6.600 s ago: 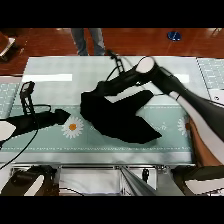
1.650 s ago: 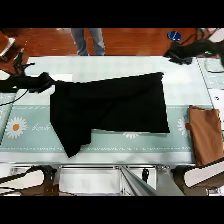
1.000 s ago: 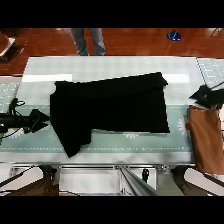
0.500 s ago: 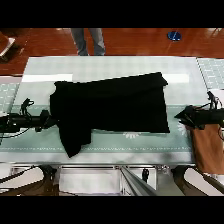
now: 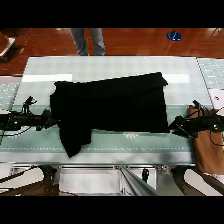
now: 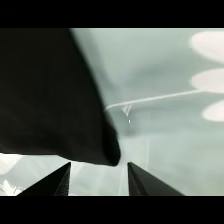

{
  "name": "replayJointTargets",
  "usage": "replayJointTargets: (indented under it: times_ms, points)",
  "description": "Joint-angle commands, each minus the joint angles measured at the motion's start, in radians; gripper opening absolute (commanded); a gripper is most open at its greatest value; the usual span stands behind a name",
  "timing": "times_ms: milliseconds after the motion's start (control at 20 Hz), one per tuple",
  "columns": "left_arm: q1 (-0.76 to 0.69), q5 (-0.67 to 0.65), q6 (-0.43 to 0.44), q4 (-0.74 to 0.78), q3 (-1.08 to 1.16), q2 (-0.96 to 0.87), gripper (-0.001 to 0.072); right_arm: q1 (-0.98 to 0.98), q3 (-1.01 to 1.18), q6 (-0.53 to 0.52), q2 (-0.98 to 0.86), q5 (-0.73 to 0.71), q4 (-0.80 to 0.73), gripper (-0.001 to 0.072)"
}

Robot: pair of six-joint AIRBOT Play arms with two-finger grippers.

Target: Fold the shirts.

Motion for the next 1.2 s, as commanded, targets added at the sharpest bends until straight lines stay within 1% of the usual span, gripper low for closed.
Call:
replayJointTargets:
  times_ms: [0,100,150,250,350,400,450,500,600,700,800,850,1000,1100,1150]
  points:
    - [-0.002,-0.005,0.002,-0.004,0.002,0.000,0.0019,0.032,-0.006,0.032,-0.031,-0.006,-0.010,0.0412]
    - [-0.002,-0.005,0.002,-0.004,0.002,0.000,0.0020,0.032,-0.006,0.031,-0.071,-0.030,0.012,0.0412]
    - [-0.002,-0.005,0.002,-0.004,0.002,0.000,0.0019,0.032,-0.006,0.032,-0.086,-0.068,0.033,0.0412]
    - [-0.002,-0.001,0.002,-0.004,0.002,0.000,0.0020,0.032,-0.006,0.030,-0.115,-0.129,0.112,0.0411]
    - [-0.002,0.000,0.002,-0.005,0.002,0.000,0.0019,0.062,-0.002,0.004,-0.144,-0.163,0.189,0.0372]
    - [-0.002,-0.002,0.002,-0.005,0.002,0.000,0.0019,0.094,0.004,0.004,-0.156,-0.183,0.208,0.0271]
    - [-0.002,-0.005,0.002,-0.006,0.002,0.000,0.0019,0.132,0.018,-0.005,-0.164,-0.204,0.231,0.0137]
    - [-0.002,-0.011,0.002,-0.024,0.003,0.004,0.0019,0.160,0.042,-0.043,-0.166,-0.210,0.259,0.0028]
    - [-0.001,-0.050,0.002,-0.102,0.045,0.034,0.0019,0.188,0.164,-0.064,-0.165,-0.154,0.279,0.0027]
    - [-0.001,-0.097,0.006,-0.279,0.153,0.117,0.0019,0.190,0.382,-0.064,-0.159,-0.060,0.279,0.0026]
    - [-0.002,-0.078,0.006,-0.453,0.312,0.230,0.0018,0.188,0.662,-0.035,-0.143,-0.011,0.266,0.0026]
    - [-0.001,-0.041,0.001,-0.489,0.401,0.282,0.0018,0.188,0.818,-0.011,-0.138,0.003,0.245,0.0026]
    - [-0.001,0.091,-0.071,-0.446,0.675,0.414,0.0018,0.188,1.232,0.064,-0.127,0.070,0.134,0.0026]
    - [-0.001,0.142,-0.123,-0.357,0.823,0.472,0.0018,0.188,1.419,0.088,-0.097,0.111,0.072,0.0026]
    - [-0.001,0.150,-0.154,-0.286,0.894,0.502,0.0018,0.188,1.479,0.089,-0.071,0.125,0.047,0.0026]
